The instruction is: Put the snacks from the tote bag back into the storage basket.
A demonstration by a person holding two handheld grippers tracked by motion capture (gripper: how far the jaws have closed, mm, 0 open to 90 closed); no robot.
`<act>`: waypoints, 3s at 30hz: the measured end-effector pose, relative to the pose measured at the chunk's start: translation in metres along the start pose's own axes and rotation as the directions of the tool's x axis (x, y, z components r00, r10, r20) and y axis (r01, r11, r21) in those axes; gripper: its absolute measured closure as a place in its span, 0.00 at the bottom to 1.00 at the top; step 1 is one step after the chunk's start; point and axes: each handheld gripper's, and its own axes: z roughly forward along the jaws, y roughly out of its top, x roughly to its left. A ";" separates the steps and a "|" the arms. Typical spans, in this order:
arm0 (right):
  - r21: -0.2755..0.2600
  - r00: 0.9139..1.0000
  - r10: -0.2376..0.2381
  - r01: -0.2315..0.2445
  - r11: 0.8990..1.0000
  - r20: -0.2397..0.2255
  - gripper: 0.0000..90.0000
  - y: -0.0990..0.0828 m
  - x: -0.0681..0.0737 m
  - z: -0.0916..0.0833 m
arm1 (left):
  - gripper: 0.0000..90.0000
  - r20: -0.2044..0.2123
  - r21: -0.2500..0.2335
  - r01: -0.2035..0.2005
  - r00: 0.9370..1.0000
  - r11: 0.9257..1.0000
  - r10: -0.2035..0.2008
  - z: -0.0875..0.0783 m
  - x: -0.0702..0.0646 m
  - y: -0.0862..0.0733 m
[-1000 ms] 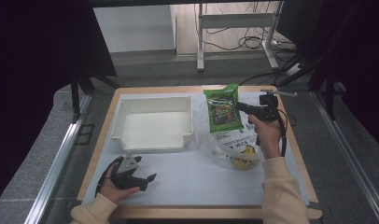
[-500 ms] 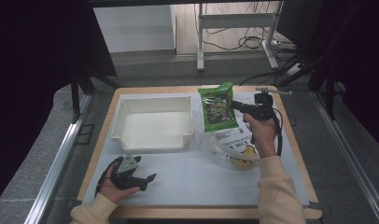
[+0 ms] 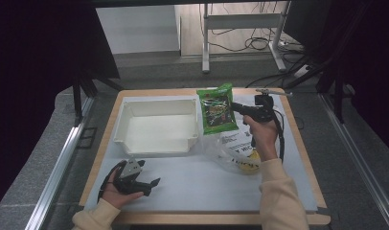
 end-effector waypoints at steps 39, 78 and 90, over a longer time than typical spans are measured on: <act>-0.002 0.997 -0.016 0.016 1.000 -0.078 1.00 0.007 0.029 0.024 | 0.13 0.003 -0.002 -0.001 1.000 1.000 0.001 0.000 0.000 0.000; 0.018 0.991 -0.032 0.035 0.999 -0.132 1.00 0.006 0.059 0.054 | 0.13 0.002 -0.002 -0.005 1.000 1.000 0.005 -0.001 0.001 0.000; 0.030 0.988 -0.029 0.034 0.999 -0.150 1.00 0.003 0.068 0.066 | 0.13 0.005 -0.005 -0.003 1.000 1.000 0.003 -0.001 0.001 0.000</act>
